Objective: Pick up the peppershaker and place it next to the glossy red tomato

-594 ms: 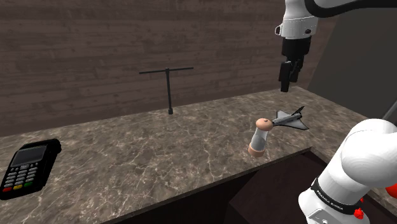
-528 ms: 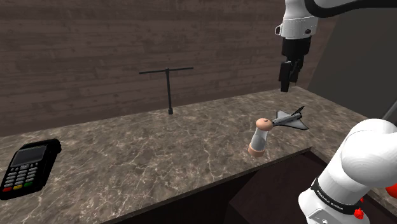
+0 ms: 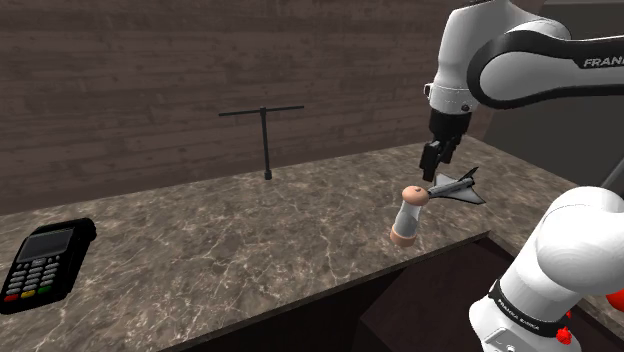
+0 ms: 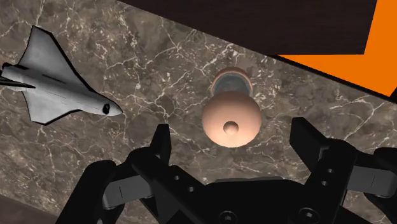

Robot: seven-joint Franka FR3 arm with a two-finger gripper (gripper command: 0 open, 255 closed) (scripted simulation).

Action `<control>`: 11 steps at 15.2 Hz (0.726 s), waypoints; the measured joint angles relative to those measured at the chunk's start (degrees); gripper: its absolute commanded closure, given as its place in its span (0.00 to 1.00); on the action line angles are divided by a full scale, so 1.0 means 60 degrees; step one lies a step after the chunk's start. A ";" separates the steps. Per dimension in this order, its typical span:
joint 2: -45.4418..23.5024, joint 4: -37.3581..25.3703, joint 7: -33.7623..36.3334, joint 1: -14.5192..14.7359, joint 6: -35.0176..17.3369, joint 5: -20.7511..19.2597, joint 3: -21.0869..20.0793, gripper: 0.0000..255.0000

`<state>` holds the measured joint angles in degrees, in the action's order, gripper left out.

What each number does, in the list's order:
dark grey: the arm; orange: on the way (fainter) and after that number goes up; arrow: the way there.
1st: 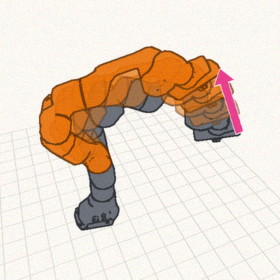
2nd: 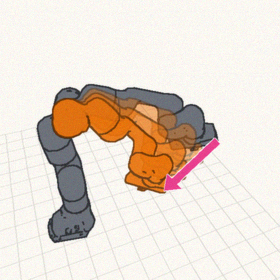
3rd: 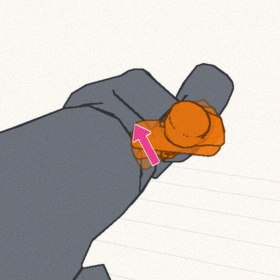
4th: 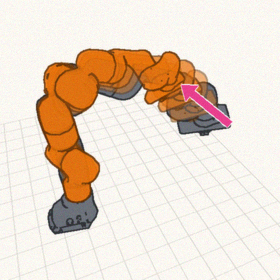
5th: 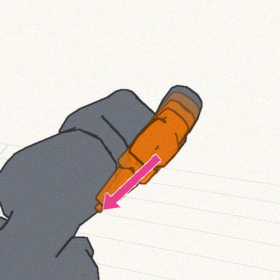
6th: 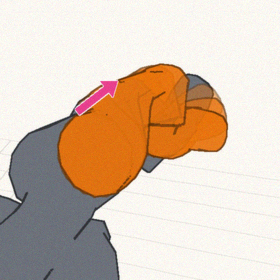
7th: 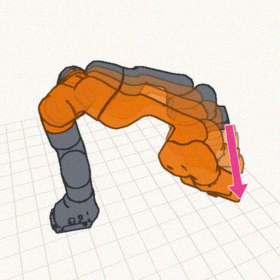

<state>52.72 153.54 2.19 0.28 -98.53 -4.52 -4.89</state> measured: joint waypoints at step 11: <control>-0.0086 0.2255 0.0801 -0.0035 -0.2945 -0.0027 -0.0445 0.00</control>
<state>52.21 167.07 7.00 0.07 -116.20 -4.69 -7.56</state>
